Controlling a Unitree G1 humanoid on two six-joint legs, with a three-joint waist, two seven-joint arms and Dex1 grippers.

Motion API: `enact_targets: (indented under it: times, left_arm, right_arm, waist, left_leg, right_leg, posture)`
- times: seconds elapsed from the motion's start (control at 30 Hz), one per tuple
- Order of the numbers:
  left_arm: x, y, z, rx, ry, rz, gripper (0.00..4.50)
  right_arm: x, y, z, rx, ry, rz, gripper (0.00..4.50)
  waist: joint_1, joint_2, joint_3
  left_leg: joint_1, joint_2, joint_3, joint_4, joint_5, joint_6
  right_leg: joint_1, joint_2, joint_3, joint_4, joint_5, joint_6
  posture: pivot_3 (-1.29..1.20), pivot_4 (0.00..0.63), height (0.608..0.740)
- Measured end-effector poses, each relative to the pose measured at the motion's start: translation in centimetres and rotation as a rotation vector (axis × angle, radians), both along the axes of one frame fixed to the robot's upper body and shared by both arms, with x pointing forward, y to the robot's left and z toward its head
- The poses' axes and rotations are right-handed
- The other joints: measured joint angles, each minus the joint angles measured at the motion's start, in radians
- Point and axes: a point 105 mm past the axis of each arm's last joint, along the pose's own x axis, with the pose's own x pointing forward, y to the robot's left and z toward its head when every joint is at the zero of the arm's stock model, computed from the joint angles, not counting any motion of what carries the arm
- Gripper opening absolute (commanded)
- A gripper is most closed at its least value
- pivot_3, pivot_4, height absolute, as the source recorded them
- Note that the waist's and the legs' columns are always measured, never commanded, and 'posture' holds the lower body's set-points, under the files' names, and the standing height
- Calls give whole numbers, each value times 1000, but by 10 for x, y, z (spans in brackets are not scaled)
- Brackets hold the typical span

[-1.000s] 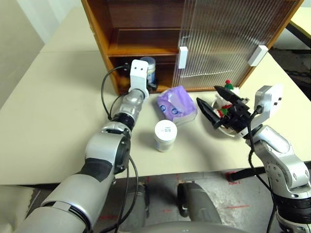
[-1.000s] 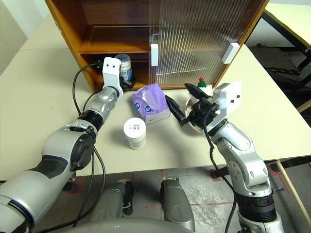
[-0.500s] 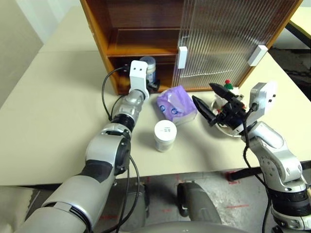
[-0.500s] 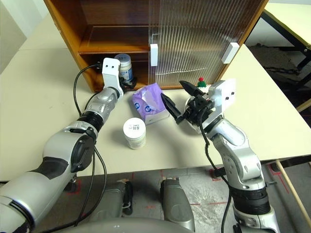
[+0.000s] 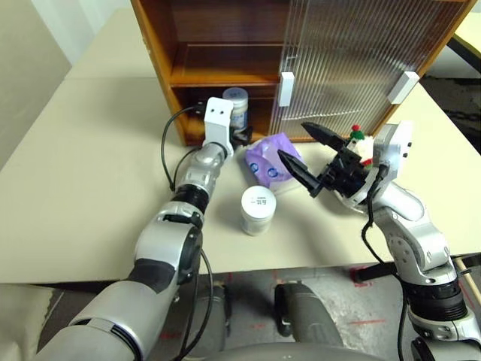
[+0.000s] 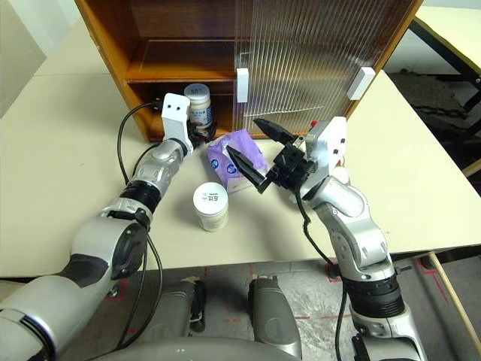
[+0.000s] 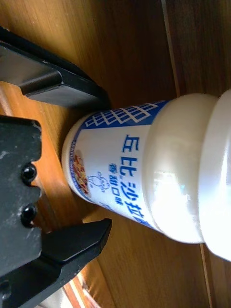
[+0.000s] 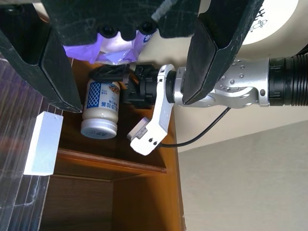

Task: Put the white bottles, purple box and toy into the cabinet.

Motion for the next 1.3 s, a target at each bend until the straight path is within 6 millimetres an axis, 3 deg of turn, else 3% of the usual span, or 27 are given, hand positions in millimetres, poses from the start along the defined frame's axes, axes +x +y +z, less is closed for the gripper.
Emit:
enact_targets:
  times: [0.23,0.43,0.57,0.73,0.87,0.93,1.1,1.3]
  left_arm:
    - [-18,15,-1,3,-6,24,4473]
    - [-47,28,-10,19,56,31,4473]
    - [-57,45,-12,39,74,72,3527]
    - [-53,56,-3,21,36,125,1593]
    - [-42,50,18,16,-41,113,42]
    - [-40,47,22,18,-60,104,42]
    - [-37,39,9,60,-34,80,42]
    - [-28,48,14,106,-61,161,42]
  right_arm:
    - [2,0,0,3,-14,8,4500]
    - [3,2,1,8,-23,24,4500]
    - [6,2,1,10,-28,24,4500]
    - [6,3,0,1,-31,38,4500]
    - [6,5,0,6,-35,50,4500]
    - [6,6,2,18,-37,51,4500]
    - [6,6,2,21,-37,52,4500]
    - [5,6,1,22,-32,54,4500]
  waist:
    - [-1,3,-3]
    - [0,8,-15]
    - [1,9,-20]
    - [4,8,-22]
    - [3,6,-29]
    - [2,4,-34]
    - [0,4,-39]
    - [1,5,-44]
  left_leg:
    - [1,0,0,0,0,0]
    - [2,0,0,0,0,0]
    - [2,0,0,0,0,0]
    - [1,0,0,3,0,0]
    - [-1,0,0,6,1,0]
    - [-1,0,0,5,1,0]
    - [-1,0,0,5,1,0]
    - [0,0,0,6,1,0]
  right_leg:
    - [0,0,1,1,0,-1]
    - [1,0,1,2,1,-1]
    - [1,1,1,2,2,-3]
    - [1,1,1,2,4,-3]
    - [1,1,1,1,4,-2]
    - [1,1,1,1,4,-2]
    - [0,2,1,2,4,-2]
    - [0,2,1,2,5,-2]
  posture:
    - [-46,82,740]
    - [-45,63,740]
    - [-38,56,740]
    - [-37,42,740]
    - [-46,37,740]
    - [-54,32,740]
    - [-60,31,740]
    - [-60,31,740]
